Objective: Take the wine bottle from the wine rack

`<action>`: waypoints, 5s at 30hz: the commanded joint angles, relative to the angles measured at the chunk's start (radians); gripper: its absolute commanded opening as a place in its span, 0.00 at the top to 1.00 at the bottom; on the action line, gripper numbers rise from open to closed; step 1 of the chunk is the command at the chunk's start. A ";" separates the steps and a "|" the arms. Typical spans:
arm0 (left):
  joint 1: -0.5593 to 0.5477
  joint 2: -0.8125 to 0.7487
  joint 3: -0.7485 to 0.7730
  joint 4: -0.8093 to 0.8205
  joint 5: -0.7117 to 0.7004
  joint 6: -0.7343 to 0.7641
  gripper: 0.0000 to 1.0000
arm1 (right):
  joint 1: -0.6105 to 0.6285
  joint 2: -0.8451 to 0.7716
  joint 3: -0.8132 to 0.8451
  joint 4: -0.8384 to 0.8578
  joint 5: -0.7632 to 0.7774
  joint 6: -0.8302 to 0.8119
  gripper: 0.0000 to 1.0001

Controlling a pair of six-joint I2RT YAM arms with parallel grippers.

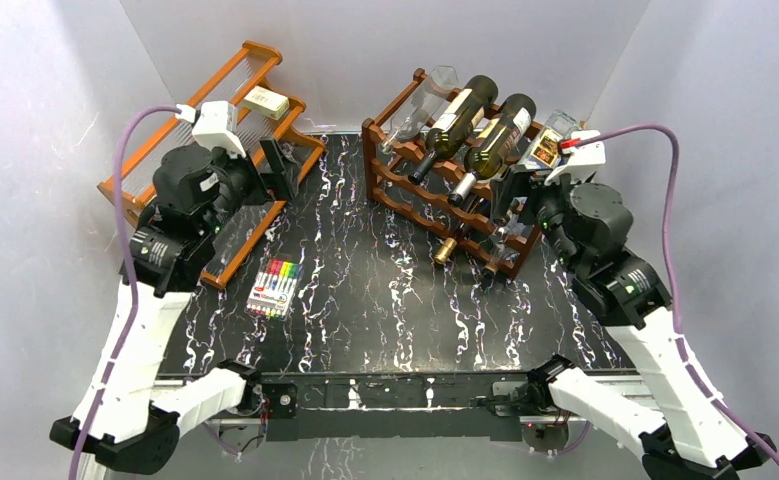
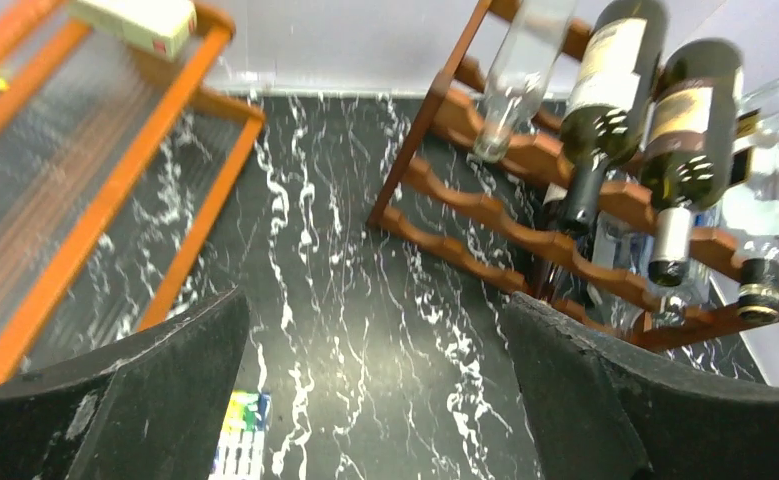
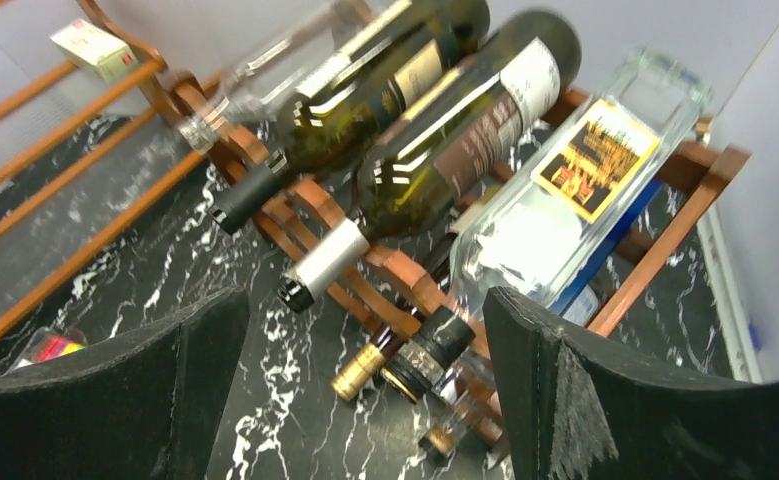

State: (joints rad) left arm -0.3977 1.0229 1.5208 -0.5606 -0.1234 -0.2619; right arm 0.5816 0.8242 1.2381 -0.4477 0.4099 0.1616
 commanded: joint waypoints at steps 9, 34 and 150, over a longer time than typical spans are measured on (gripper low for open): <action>0.198 -0.024 -0.240 0.064 0.342 -0.164 0.02 | -0.083 0.034 -0.095 0.058 -0.084 0.155 0.02; 0.252 -0.054 -0.372 0.112 0.558 -0.248 0.02 | -0.106 0.098 0.104 -0.042 -0.039 0.215 0.02; 0.190 -0.022 -0.309 0.021 0.611 -0.202 0.02 | -0.664 0.206 -0.147 0.496 -0.453 0.844 0.89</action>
State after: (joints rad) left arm -0.2062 1.0168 1.1923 -0.5537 0.4198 -0.4686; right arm -0.0742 1.0992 1.0588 -0.1802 -0.0040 0.9874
